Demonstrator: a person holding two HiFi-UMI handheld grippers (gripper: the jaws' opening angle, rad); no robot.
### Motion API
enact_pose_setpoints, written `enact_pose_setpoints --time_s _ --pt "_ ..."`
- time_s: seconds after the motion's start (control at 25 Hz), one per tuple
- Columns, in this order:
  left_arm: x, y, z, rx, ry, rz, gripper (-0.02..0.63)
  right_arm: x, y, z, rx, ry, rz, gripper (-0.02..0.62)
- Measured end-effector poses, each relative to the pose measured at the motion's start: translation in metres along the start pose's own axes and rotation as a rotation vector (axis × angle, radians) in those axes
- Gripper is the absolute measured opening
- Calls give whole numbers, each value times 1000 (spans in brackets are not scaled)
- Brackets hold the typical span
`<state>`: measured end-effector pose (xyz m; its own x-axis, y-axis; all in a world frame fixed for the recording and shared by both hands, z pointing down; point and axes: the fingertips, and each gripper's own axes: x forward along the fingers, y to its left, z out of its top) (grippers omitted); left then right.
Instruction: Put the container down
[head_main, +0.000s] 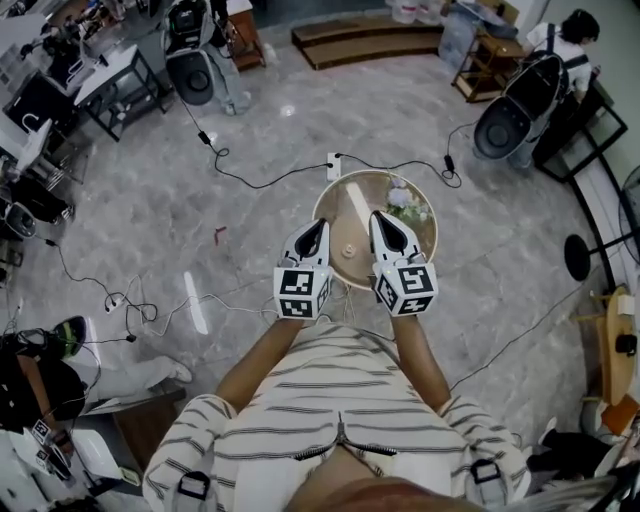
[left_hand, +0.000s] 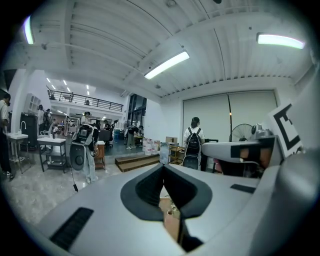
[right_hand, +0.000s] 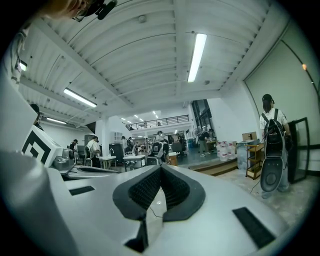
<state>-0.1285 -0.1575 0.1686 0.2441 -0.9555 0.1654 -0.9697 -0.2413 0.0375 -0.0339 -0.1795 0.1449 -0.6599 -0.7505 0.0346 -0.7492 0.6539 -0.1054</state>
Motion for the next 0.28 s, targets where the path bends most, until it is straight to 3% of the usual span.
enact_pose_setpoints --time_s 0.28 --pt "1 -3 6 -1 -13 4 -2 -3 -4 2 -2 -10 5 8"
